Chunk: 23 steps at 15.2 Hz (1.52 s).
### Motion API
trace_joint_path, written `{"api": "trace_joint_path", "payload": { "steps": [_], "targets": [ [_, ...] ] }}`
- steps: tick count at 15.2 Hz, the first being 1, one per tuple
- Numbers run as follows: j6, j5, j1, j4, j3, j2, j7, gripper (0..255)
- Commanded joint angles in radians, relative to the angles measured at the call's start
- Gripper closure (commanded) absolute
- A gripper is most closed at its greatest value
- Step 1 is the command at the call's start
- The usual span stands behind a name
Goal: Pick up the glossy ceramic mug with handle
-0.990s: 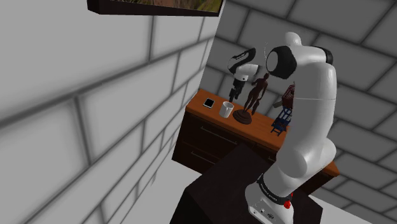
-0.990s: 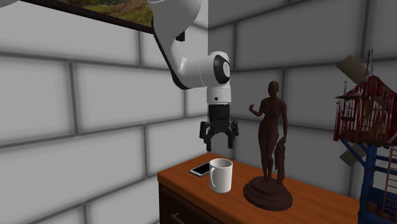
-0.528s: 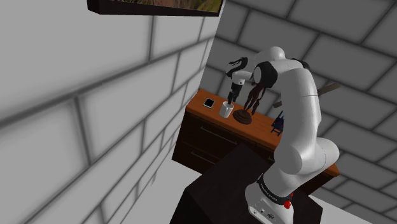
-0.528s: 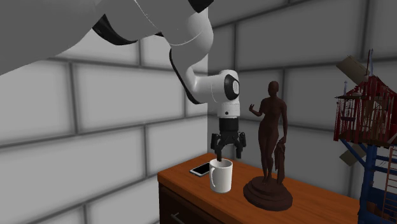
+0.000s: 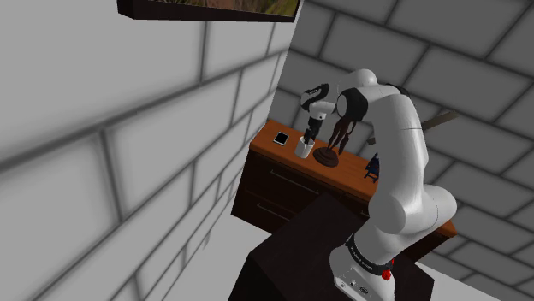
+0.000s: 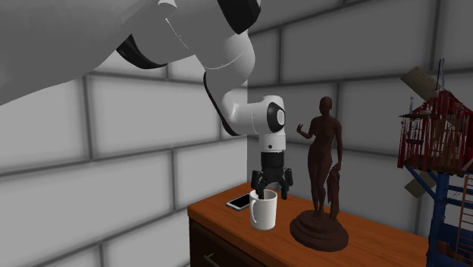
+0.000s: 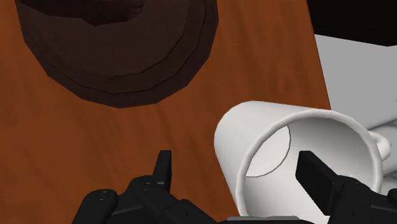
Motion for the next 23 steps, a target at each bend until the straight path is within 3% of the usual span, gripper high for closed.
{"api": "trace_joint_path", "payload": {
  "steps": [1, 10, 23],
  "targets": [
    [0.002, 0.001, -0.001, 0.003, 0.001, 0.004, 0.0, 255],
    [0.002, 0.001, -0.001, 0.003, 0.001, 0.004, 0.0, 255],
    [-0.104, -0.026, 0.013, 0.01, -0.024, -0.097, 0.006, 255]
  ]
}}
